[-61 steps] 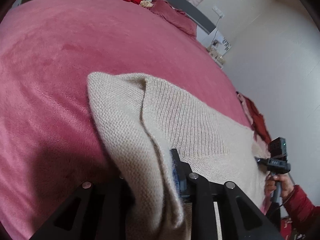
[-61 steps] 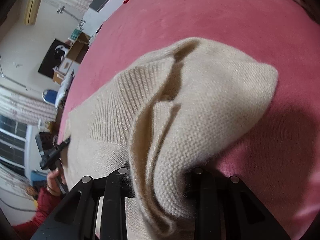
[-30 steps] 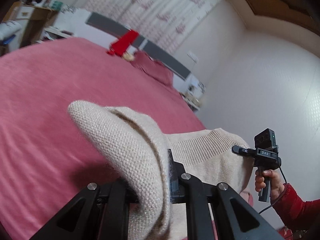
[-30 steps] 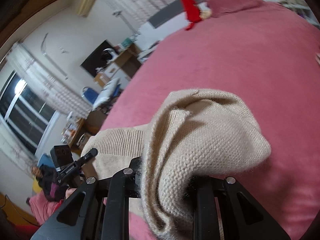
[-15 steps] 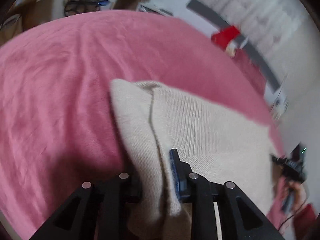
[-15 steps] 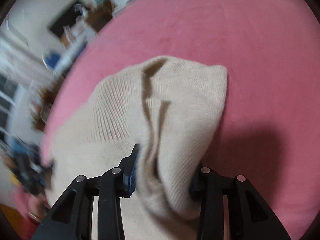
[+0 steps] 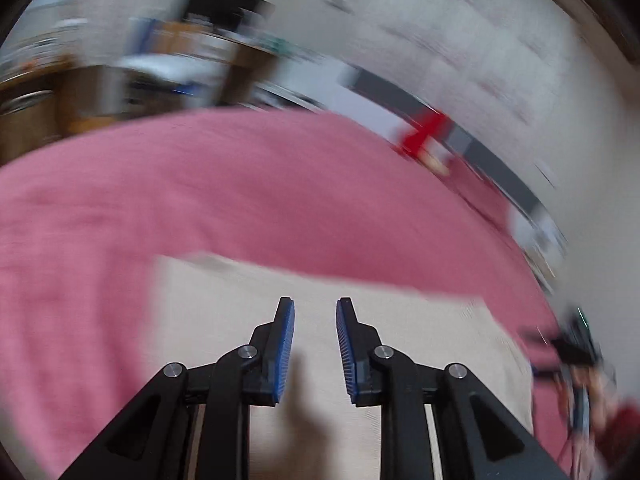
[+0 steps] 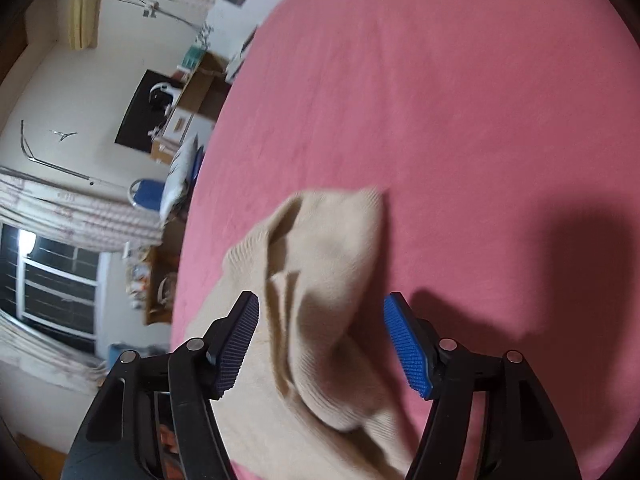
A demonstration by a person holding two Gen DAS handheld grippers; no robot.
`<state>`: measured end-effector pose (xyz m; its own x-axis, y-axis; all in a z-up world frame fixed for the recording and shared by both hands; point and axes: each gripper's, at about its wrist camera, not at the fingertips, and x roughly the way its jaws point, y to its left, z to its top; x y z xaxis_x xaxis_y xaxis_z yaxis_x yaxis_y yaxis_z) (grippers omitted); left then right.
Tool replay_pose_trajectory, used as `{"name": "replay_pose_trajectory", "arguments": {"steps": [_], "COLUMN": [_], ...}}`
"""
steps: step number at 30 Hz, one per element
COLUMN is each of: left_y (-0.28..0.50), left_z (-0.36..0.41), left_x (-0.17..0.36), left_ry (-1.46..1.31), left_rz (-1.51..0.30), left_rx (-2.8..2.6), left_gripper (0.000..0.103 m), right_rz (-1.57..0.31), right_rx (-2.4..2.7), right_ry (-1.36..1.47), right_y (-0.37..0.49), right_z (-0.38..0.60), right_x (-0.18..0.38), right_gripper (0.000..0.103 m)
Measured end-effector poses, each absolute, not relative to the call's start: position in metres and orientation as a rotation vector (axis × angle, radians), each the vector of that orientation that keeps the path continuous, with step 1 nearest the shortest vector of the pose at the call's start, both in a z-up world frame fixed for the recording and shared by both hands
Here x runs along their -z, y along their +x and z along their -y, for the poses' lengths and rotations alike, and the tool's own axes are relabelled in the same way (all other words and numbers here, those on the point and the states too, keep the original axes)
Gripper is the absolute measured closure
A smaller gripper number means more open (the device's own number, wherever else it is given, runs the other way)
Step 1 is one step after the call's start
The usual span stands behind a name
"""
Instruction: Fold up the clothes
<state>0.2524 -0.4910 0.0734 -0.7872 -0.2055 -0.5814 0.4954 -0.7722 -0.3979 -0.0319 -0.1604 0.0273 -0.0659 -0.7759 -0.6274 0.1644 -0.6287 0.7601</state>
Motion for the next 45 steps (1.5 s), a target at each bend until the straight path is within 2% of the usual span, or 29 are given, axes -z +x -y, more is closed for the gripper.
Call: {"name": "replay_pose_trajectory", "arguments": {"steps": [3,7,10,15,18,21,23,25,26,27,29,31,33,39,45], "left_y": [0.216,0.204,0.206,0.213,0.217,0.227,0.235,0.244,0.248,0.254,0.265,0.277,0.285,0.304,0.319], "left_z": [0.468,0.477,0.493,0.497,0.493,0.486,0.481,0.474,0.470,0.466,0.455,0.440,0.423,0.384,0.360], "left_x": [-0.043,-0.028,-0.023,-0.025,-0.029,-0.035,-0.043,-0.051,-0.053,-0.055,-0.059,-0.063,-0.070,-0.090,-0.117], "left_ry": [0.969,1.010,0.981,0.963,0.954,0.952,0.952,0.944,0.941,0.944,0.941,0.930,0.925,0.943,0.952], "left_rz": [-0.633,-0.673,-0.775,-0.816,-0.821,-0.799,-0.743,-0.675,-0.657,-0.656,-0.688,-0.693,-0.638,-0.547,-0.540], "left_rx": [2.577,2.559,2.557,2.534,2.524,2.493,2.458,2.419,2.399,2.373,2.323,2.287,2.242,2.183,2.185], "left_gripper": [0.082,0.082,0.082,0.082,0.082,0.082,0.082,0.082,0.082,0.081,0.081,0.081,0.081,0.081,0.081], "right_rz": [0.799,0.674,0.419,0.221,0.099,-0.123,-0.063,-0.029,-0.031,-0.034,0.028,0.040,-0.049,-0.251,-0.267], "right_rx": [1.654,1.877,2.128,2.110,1.924,1.927,1.999,2.128,2.187,2.245,2.252,2.258,2.309,2.377,2.385], "right_ry": [1.599,1.231,1.238,0.984,0.956,1.133,1.143,1.134,1.134,1.134,1.100,1.084,1.096,1.076,1.089], "right_y": [-0.039,-0.067,-0.079,-0.025,0.014,0.022,0.022,0.034,0.045,0.056,0.083,0.112,0.137,0.201,0.258], "right_z": [0.190,0.214,0.223,0.233,0.266,0.309,0.311,0.312,0.314,0.317,0.317,0.295,0.281,0.274,0.253], "right_x": [-0.005,-0.048,-0.061,-0.093,-0.080,-0.033,-0.024,-0.038,-0.048,-0.057,-0.074,-0.086,-0.094,-0.109,-0.122], "right_gripper": [0.064,0.064,0.061,0.059,0.057,0.058,0.059,0.046,0.023,0.016,0.016,0.010,0.000,0.000,0.000]}}
